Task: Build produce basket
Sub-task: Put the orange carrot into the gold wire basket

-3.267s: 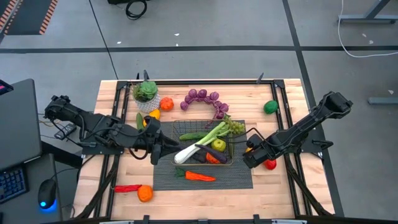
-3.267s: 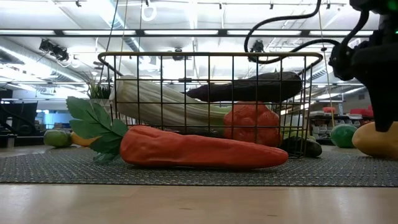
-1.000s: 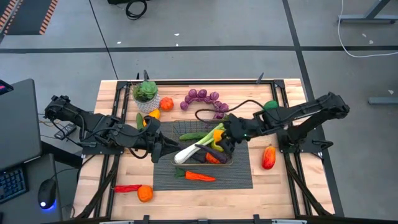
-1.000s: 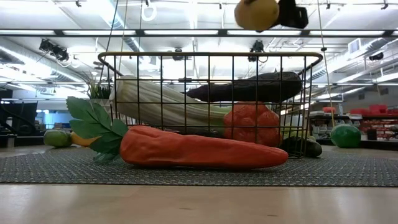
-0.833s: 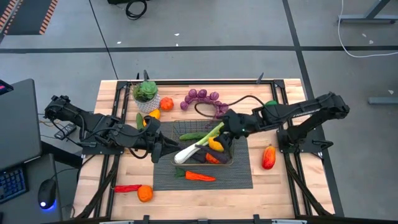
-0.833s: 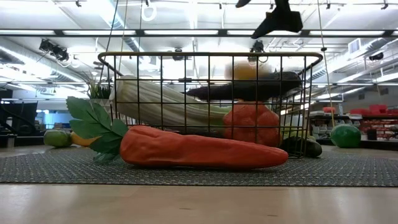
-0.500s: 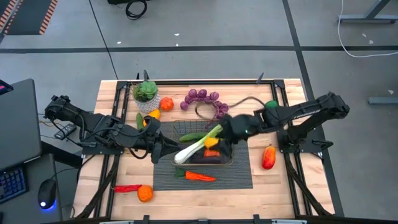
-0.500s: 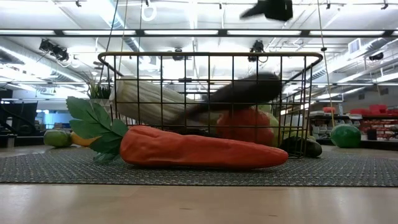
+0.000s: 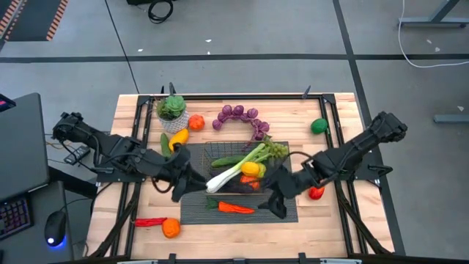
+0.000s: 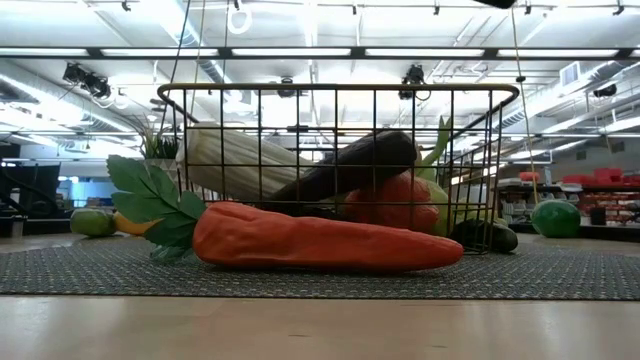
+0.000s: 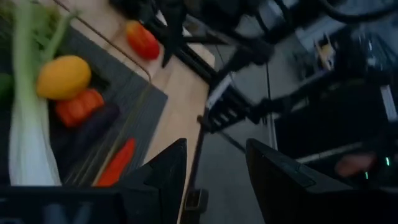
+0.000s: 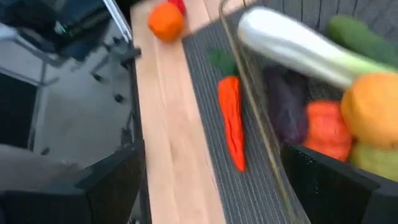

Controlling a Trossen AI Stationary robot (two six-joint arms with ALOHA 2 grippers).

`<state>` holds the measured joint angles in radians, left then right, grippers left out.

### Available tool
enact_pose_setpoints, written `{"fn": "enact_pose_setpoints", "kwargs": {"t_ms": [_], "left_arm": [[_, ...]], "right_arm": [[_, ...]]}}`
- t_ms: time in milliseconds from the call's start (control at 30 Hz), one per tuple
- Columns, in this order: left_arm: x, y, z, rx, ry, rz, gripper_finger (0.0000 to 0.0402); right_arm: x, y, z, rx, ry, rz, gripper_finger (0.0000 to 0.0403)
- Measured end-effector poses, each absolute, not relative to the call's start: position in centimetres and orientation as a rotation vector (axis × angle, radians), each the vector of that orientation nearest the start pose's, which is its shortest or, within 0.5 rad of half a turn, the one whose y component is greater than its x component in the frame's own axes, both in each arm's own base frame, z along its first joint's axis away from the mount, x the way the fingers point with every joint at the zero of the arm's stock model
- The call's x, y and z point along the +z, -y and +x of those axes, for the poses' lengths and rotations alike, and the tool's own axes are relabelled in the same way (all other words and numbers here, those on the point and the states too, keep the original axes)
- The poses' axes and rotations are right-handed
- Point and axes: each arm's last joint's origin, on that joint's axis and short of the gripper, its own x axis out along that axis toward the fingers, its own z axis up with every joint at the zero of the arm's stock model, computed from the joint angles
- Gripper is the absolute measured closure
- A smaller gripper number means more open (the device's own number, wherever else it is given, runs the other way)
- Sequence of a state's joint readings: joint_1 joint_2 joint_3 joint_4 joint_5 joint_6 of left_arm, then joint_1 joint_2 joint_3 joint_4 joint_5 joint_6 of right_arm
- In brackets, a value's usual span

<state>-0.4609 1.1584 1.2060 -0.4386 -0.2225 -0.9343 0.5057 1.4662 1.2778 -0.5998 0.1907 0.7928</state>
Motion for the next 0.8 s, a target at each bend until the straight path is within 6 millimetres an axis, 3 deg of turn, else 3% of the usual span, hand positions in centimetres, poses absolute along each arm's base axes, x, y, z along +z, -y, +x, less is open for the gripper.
{"fn": "enact_pose_setpoints", "kwargs": {"t_ms": [233,467,600,800], "left_arm": [[37.7,10.7,21.9,-0.047,-0.490,-0.763,0.0230],[37.6,10.7,21.8,-0.048,-0.494,-0.751,0.0230],[37.6,10.9,21.7,-0.059,-0.498,-0.749,0.0230],[37.6,11.5,21.4,-0.083,-0.507,-0.746,0.0230]], "right_arm": [[32.0,-17.8,28.1,0.031,-0.831,0.404,0.0028],[33.2,-21.0,32.2,0.001,-0.912,0.155,0.0028],[31.9,-22.4,34.8,-0.035,-0.961,0.104,0.0028],[27.5,-24.7,37.9,-0.041,-1.079,0.129,0.0038]]}}
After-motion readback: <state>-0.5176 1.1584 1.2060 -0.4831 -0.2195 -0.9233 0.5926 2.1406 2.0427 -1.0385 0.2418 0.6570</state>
